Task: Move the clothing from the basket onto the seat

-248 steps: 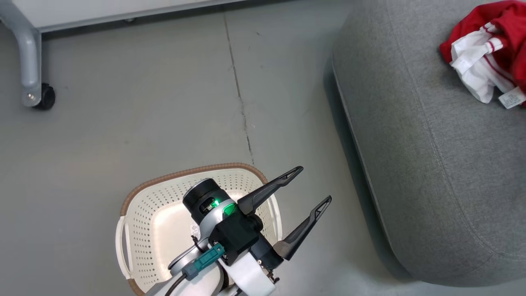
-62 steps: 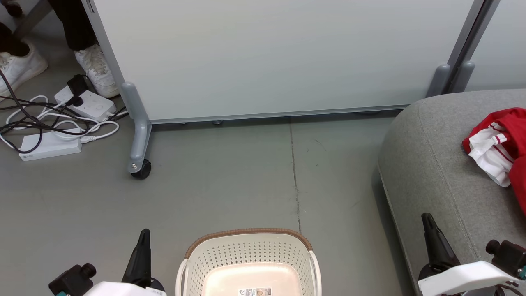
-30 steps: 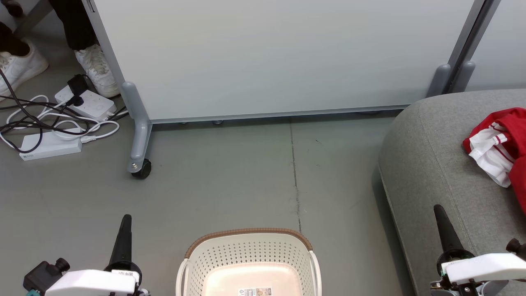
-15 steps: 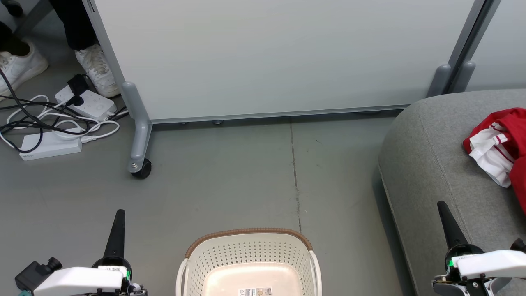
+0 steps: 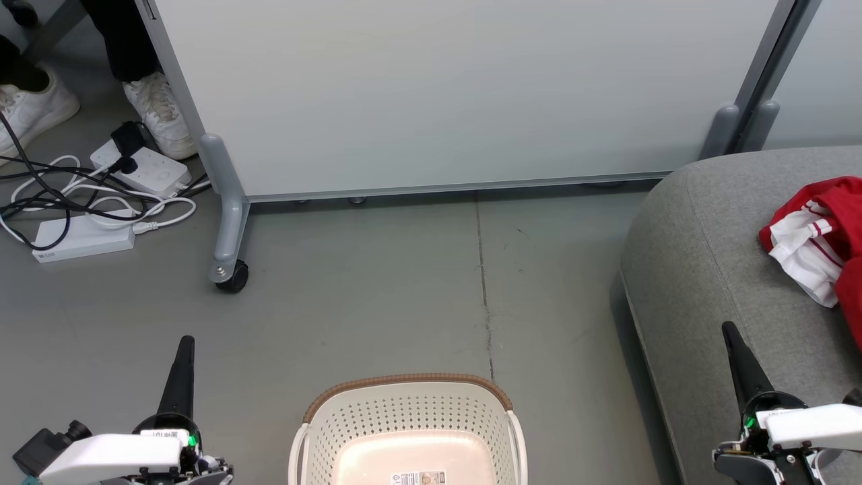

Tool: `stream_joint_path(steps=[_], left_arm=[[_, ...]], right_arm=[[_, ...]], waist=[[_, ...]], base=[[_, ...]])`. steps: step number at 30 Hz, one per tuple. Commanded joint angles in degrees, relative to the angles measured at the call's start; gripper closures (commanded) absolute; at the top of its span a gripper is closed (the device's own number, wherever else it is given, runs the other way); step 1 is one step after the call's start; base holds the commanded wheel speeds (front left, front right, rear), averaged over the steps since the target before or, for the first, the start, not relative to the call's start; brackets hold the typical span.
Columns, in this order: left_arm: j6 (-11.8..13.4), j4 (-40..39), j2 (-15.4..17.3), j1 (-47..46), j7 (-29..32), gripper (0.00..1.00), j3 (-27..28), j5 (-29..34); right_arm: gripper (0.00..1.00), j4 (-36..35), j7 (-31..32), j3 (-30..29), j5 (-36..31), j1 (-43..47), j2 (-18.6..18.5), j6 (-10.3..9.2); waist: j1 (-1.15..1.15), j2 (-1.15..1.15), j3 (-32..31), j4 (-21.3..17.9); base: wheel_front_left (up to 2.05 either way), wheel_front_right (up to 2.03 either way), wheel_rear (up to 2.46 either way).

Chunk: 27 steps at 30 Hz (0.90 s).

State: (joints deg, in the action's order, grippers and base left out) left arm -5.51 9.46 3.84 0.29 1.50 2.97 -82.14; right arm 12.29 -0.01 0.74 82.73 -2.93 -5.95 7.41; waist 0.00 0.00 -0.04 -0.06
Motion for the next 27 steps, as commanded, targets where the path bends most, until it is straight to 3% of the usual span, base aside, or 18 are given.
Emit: stream_joint_path(steps=[1, 27], left_arm=[[-0.44, -0.57, 0.39, -1.34, 0.25, 1.00, 0.52, -1.14], [-0.69, -1.78, 0.44, -1.92, 3.10, 1.00, 2.58, -11.13]], right_arm=[[1.00, -0.36, 0.27, -0.22, 1.31, -0.75, -0.54, 0.13], [1.00, -0.93, 2.61, -1.19, 13.10, -1.24, -0.97, 0.14]], waist=[[0.00, 0.00, 0.00, 0.00], [0.00, 0.00, 0.02, 0.05]], base=[[0.00, 0.00, 0.00], [0.00, 0.00, 0.00]])
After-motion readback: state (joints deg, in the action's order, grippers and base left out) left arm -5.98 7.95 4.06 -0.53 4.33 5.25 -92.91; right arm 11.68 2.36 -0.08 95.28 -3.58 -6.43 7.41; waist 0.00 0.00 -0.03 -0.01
